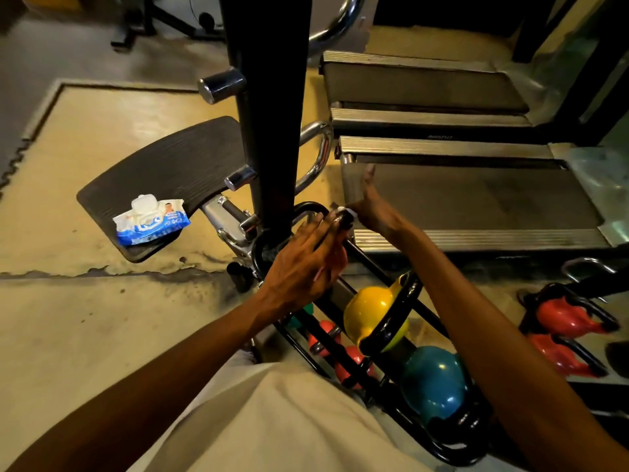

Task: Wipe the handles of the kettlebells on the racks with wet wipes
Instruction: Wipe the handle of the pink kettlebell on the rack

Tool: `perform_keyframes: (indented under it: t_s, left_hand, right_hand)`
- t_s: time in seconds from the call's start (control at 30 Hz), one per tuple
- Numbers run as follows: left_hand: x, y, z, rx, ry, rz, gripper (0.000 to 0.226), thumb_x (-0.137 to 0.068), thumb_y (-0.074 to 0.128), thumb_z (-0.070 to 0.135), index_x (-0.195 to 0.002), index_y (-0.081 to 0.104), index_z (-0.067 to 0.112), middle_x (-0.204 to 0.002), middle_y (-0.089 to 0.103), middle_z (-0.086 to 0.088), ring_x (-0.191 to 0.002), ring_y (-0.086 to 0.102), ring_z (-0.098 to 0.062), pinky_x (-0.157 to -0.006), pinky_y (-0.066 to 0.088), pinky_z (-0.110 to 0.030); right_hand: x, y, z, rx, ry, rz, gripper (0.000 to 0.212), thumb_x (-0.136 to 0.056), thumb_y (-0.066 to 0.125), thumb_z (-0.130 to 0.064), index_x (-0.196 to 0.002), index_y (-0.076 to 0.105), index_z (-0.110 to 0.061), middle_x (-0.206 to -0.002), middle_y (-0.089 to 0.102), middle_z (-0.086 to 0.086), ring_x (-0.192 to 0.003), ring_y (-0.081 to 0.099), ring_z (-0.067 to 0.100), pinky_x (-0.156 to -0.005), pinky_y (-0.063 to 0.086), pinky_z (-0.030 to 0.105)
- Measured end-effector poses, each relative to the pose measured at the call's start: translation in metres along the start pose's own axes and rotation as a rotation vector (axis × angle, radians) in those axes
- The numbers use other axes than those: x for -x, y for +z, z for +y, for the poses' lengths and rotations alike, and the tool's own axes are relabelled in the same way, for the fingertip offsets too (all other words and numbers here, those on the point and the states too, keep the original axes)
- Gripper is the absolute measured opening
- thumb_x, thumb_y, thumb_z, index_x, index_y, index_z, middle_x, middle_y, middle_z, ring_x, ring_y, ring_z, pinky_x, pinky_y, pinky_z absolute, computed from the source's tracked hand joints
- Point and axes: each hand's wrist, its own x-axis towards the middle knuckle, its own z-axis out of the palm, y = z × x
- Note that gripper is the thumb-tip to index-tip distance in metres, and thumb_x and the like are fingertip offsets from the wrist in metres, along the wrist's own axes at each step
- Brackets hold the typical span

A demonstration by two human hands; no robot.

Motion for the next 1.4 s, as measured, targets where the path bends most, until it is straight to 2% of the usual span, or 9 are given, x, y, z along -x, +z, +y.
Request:
perform_keyframes:
  t_s: [0.07,0.13,0.23,0.37,0.57,0.77,0.97,1.17,1.4]
  left_hand:
    - [0.001,0.003,-0.003,-0.007,-0.020,-0.031,0.082,-0.100,0.047,0.041,-0.166,0.010,0.008,-0.173,0.013,-0.017,-0.162,0.007,-0.032,-0.129,0.022,-0.053]
    - [0.002,0.002,-0.003,-0.007,-0.016,-0.035,0.086,-0.098,0.048,0.041,-0.167,0.003,0.015,-0.174,0.012,-0.016,-0.162,0.007,-0.031,-0.130,0.019,-0.052]
    - [0.000,-0.003,0.003,0.016,-0.002,0.009,0.086,-0.098,0.047,0.045,-0.166,0.003,0.016,-0.173,0.013,-0.015,-0.162,0.008,-0.029,-0.132,0.014,-0.044]
    - [-0.001,-0.007,0.005,0.031,0.002,0.015,0.081,-0.099,0.045,0.043,-0.166,0.010,0.013,-0.173,0.014,-0.012,-0.161,0.009,-0.027,-0.132,0.016,-0.041]
    - [0.014,-0.003,-0.010,-0.084,0.060,-0.090,0.084,-0.095,0.053,0.036,-0.164,0.017,0.002,-0.174,0.008,-0.017,-0.162,0.003,-0.031,-0.128,0.021,-0.055]
    - [0.035,-0.008,-0.030,-0.166,0.184,-0.104,0.080,-0.098,0.061,0.024,-0.164,0.020,0.003,-0.174,0.008,-0.016,-0.162,0.003,-0.030,-0.127,0.027,-0.051]
    - [0.036,-0.007,-0.024,-0.108,0.182,-0.037,0.084,-0.091,0.067,0.019,-0.162,0.026,0.000,-0.172,0.016,-0.019,-0.162,0.008,-0.032,-0.128,0.027,-0.050]
    - [0.036,-0.005,-0.024,-0.048,0.191,0.008,0.078,-0.096,0.065,0.019,-0.161,0.027,-0.001,-0.171,0.018,-0.020,-0.161,0.010,-0.033,-0.126,0.028,-0.054]
    - [0.035,-0.005,-0.026,0.009,0.189,0.017,0.075,-0.096,0.062,0.017,-0.161,0.029,0.000,-0.171,0.020,-0.018,-0.162,0.010,-0.029,-0.127,0.028,-0.049]
  right_hand:
    - [0.012,0.005,-0.008,0.032,-0.068,0.071,0.085,-0.103,0.012,-0.073,-0.167,0.011,-0.016,-0.115,0.068,0.010,-0.101,0.068,-0.005,-0.104,0.045,0.032]
    - [0.018,0.006,-0.014,0.041,-0.092,0.064,0.064,-0.113,0.024,-0.051,-0.166,0.008,-0.019,-0.117,0.067,0.004,-0.105,0.064,-0.010,-0.107,0.041,0.030]
    - [0.019,0.010,-0.016,0.099,-0.095,0.073,0.074,-0.108,0.021,-0.065,-0.160,0.034,-0.014,-0.149,0.058,0.011,-0.147,0.044,0.026,-0.128,0.012,0.055]
    - [0.022,0.010,-0.004,0.276,-0.150,0.103,0.119,-0.082,-0.008,-0.093,-0.111,0.081,-0.020,-0.127,0.073,0.008,-0.129,0.061,0.026,-0.123,0.029,0.054]
    - [0.035,0.013,-0.006,0.293,-0.257,0.105,0.098,-0.102,-0.005,-0.068,-0.110,0.081,-0.022,-0.123,0.073,0.002,-0.118,0.062,0.016,-0.099,0.035,0.029]
    - [0.041,0.022,-0.001,0.451,-0.368,0.149,0.092,-0.090,0.008,-0.088,-0.105,0.071,-0.021,-0.101,0.072,0.007,-0.092,0.066,0.016,-0.078,0.048,0.029]
    - [0.054,0.027,-0.007,0.611,-0.430,0.124,0.074,-0.104,0.014,-0.056,-0.129,0.072,-0.016,-0.128,0.069,0.015,-0.112,0.053,0.007,-0.096,0.031,0.010]
    - [0.051,0.025,0.002,0.772,-0.470,0.101,0.065,-0.112,0.014,-0.050,-0.133,0.068,-0.021,-0.153,0.055,0.008,-0.151,0.034,0.011,-0.128,0.002,0.031]
    - [0.057,0.033,0.010,0.748,-0.524,0.142,0.079,-0.103,0.013,-0.071,-0.137,0.066,-0.022,-0.154,0.047,0.003,-0.144,0.039,0.018,-0.120,0.033,0.040]
